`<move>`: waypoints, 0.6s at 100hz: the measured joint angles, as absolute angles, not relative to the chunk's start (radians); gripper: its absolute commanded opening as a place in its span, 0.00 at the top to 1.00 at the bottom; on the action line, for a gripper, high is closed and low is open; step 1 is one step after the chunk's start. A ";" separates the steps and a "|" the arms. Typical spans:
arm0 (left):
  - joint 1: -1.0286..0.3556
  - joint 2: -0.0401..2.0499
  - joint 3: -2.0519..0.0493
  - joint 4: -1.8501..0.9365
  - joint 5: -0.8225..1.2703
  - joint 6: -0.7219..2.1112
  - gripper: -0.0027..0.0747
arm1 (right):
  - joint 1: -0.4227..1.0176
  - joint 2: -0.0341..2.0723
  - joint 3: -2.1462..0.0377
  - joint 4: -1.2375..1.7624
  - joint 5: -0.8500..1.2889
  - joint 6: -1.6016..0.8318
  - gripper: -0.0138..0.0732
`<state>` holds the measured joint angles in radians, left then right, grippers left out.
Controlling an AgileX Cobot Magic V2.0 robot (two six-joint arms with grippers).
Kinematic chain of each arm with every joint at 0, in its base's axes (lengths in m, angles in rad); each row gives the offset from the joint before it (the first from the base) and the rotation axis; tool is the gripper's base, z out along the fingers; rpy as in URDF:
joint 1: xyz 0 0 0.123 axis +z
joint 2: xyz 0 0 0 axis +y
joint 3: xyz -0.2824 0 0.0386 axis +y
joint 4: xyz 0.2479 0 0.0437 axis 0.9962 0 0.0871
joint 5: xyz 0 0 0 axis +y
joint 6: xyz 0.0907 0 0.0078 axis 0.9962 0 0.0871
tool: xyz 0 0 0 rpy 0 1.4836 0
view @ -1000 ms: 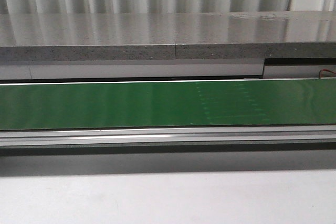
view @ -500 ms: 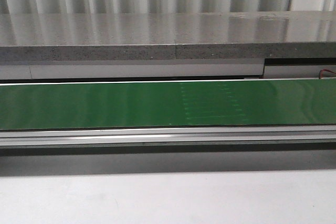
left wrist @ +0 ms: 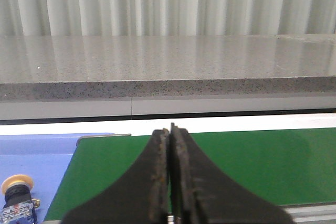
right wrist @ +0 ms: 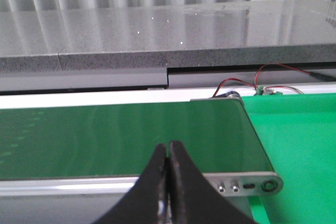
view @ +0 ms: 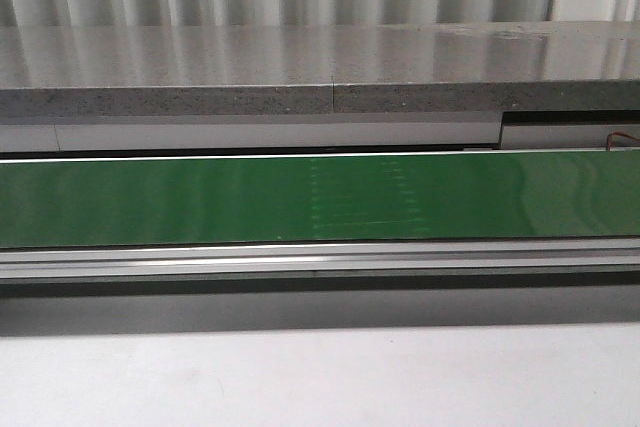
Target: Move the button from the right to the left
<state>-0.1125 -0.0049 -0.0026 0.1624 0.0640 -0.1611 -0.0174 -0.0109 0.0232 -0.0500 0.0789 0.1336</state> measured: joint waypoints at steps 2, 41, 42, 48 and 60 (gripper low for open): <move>-0.113 -0.005 -0.003 0.162 0.064 -0.161 0.99 | -0.017 -0.011 0.023 -0.050 0.072 0.134 0.92; -0.113 -0.005 -0.003 0.162 0.064 -0.161 0.99 | -0.017 -0.011 0.026 -0.050 0.029 0.141 0.92; -0.113 -0.005 -0.003 0.162 0.064 -0.161 0.99 | -0.017 -0.011 0.026 -0.050 0.029 0.141 0.92; -0.113 -0.005 -0.003 0.162 0.064 -0.161 0.99 | -0.017 -0.011 0.026 -0.050 0.029 0.141 0.92; -0.113 -0.005 -0.003 0.162 0.064 -0.161 0.99 | -0.017 -0.011 0.026 -0.050 0.029 0.141 0.92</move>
